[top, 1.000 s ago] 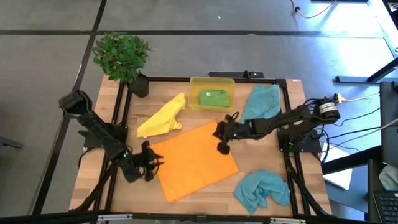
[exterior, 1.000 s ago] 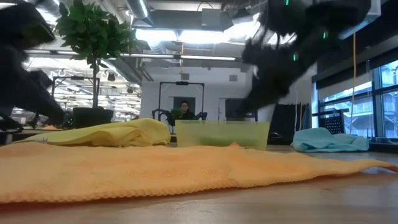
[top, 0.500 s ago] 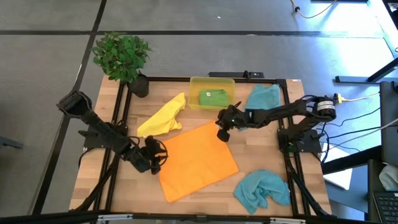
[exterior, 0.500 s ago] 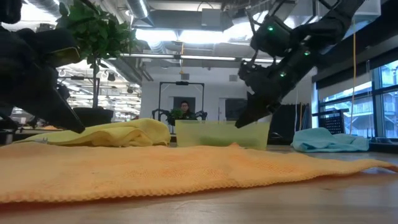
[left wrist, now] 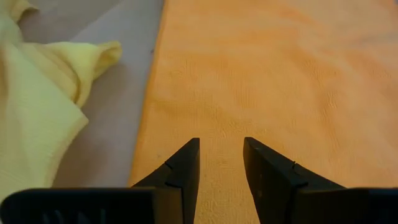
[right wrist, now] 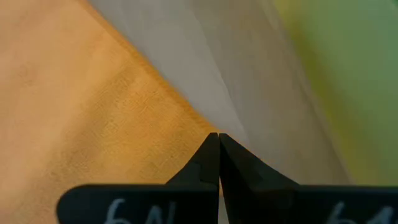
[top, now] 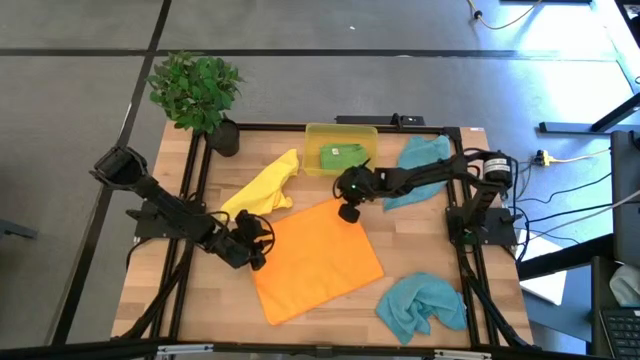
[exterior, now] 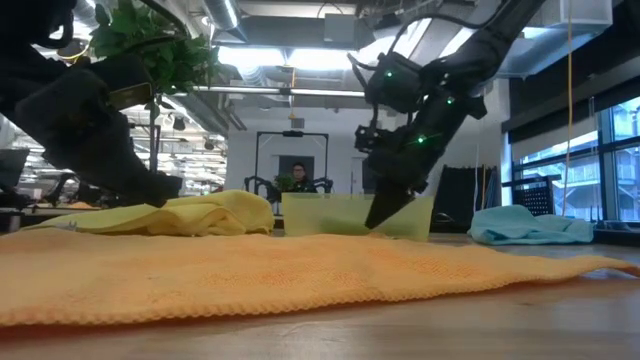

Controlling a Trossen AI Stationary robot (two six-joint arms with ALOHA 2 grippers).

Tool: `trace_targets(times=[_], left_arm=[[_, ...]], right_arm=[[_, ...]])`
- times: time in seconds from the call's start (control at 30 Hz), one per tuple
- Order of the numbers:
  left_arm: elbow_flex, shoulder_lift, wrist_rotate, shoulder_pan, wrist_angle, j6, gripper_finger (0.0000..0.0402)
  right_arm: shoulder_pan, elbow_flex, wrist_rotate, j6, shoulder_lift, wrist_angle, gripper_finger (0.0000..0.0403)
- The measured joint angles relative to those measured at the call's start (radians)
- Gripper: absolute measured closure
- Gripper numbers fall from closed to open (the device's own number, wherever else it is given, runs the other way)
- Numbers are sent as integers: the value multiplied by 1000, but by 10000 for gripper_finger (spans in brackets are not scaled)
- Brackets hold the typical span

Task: Fold microfiber towels
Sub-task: Fold the orange microfiber cloth

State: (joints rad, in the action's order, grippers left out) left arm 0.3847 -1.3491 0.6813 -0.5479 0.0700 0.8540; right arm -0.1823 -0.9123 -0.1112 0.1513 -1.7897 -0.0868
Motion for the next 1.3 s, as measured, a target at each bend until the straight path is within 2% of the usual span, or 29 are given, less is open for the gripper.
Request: trace_targets(times=[0.2, 0.4, 0.6, 0.9, 1.07, 1.17, 1.3], left_arm=[[0, -1, 35, 3, 42, -18, 287], [1, -1, 88, 62, 204, -194, 287], [1, -1, 35, 112, 253, -237, 287], [1, -1, 5, 83, 253, -237, 287], [1, -1, 8, 83, 254, -238, 287], [1, -1, 13, 84, 269, -239, 287], [1, -1, 51, 111, 362, -292, 287]], right_arm=[[-7, 0, -1, 0, 0, -46, 397], [-8, 0, -1, 2, 0, -62, 397], [-9, -1, -67, 34, 1, -157, 397], [0, 3, -99, 51, 36, -256, 397], [22, 0, -54, 27, 72, -118, 397], [27, 1, 12, 27, 52, -35, 397], [28, 1, 33, 26, 9, 14, 397]])
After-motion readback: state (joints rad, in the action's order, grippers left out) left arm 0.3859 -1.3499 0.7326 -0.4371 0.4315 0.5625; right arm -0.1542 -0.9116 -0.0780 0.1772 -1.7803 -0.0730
